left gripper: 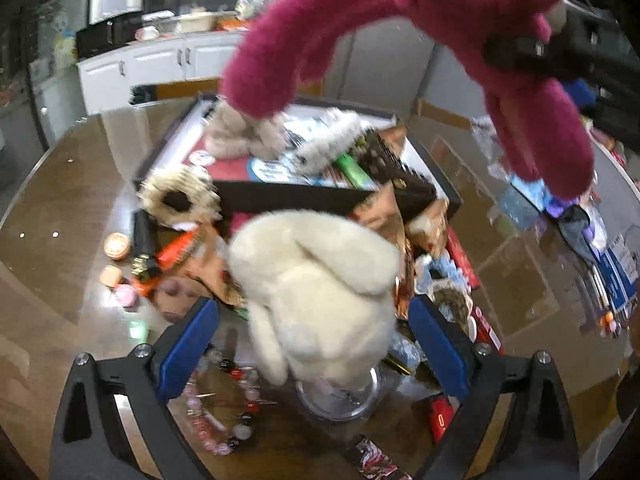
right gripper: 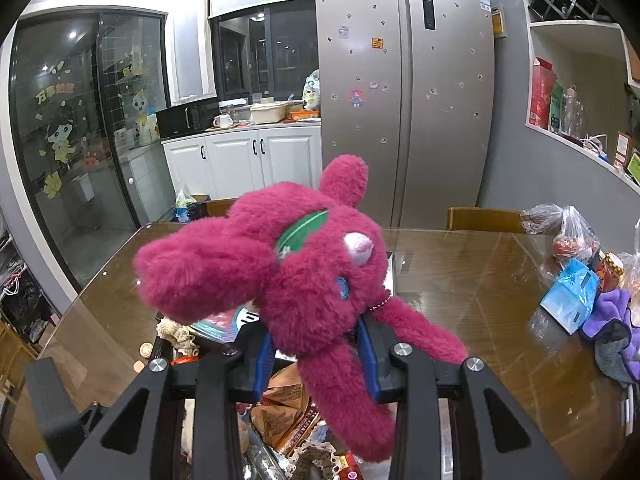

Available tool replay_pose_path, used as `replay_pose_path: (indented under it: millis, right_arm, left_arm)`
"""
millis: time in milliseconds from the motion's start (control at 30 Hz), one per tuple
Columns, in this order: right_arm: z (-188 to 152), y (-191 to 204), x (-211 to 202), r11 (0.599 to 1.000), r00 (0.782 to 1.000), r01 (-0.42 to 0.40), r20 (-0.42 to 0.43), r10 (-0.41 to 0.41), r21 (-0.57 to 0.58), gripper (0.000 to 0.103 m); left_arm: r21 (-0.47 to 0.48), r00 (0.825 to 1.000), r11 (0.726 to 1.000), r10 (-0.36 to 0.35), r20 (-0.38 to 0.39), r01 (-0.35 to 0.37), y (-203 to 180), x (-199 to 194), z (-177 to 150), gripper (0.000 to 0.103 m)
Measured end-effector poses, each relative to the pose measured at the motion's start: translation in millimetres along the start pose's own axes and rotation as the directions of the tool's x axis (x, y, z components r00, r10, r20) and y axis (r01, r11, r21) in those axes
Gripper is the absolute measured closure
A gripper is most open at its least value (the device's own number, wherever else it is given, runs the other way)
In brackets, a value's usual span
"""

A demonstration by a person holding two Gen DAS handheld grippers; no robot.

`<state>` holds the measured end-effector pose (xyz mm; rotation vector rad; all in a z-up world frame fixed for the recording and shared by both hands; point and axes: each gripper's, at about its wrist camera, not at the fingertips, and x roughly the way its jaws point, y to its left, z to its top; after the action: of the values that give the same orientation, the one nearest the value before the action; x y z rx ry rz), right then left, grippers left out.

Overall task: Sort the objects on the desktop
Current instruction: 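Carry the bunny over the black box with the right tool while the left tool carries the plush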

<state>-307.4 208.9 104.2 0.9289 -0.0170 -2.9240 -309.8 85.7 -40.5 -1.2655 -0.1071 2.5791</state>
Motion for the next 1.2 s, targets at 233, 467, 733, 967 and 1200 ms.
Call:
replay_pose_path:
  millis: [233,467,733,967,1200]
  right_arm:
    - [-3.6,0.4,-0.5,1.0,1.0,0.005,-0.006,-0.005,-0.009,0.067]
    - [-3.8,0.7,1.4,1.0,1.0,0.008,-0.012,-0.008,-0.013,0.067]
    - [-4.2,1.7,4.3,1.0,1.0,0.005,-0.014,-0.006,-0.024,0.067]
    - [-2.7,6.3,-1.8,0.999,1.0,0.002,0.0,-0.002,-0.035,0.067]
    - [4.0,13.5,-9.8,0.999,1.0,-0.014,0.022,0.015,-0.036,0.067]
  left_arm:
    - [0.045,0.998,0.999,0.032,-0.053,-0.03,-7.7,21.4,-5.1,0.033]
    - [0.04,0.999,0.999,0.038,-0.036,-0.036,-2.7,22.1,-6.2,0.058]
    - [0.04,0.998,0.998,0.054,-0.011,-0.054,-3.6,15.5,-5.4,0.062]
    - [0.025,0.998,0.998,0.056,0.036,-0.057,-0.6,-4.7,4.2,0.062]
    - [0.021,0.995,0.998,0.06,0.085,-0.062,3.9,-27.6,21.8,0.062]
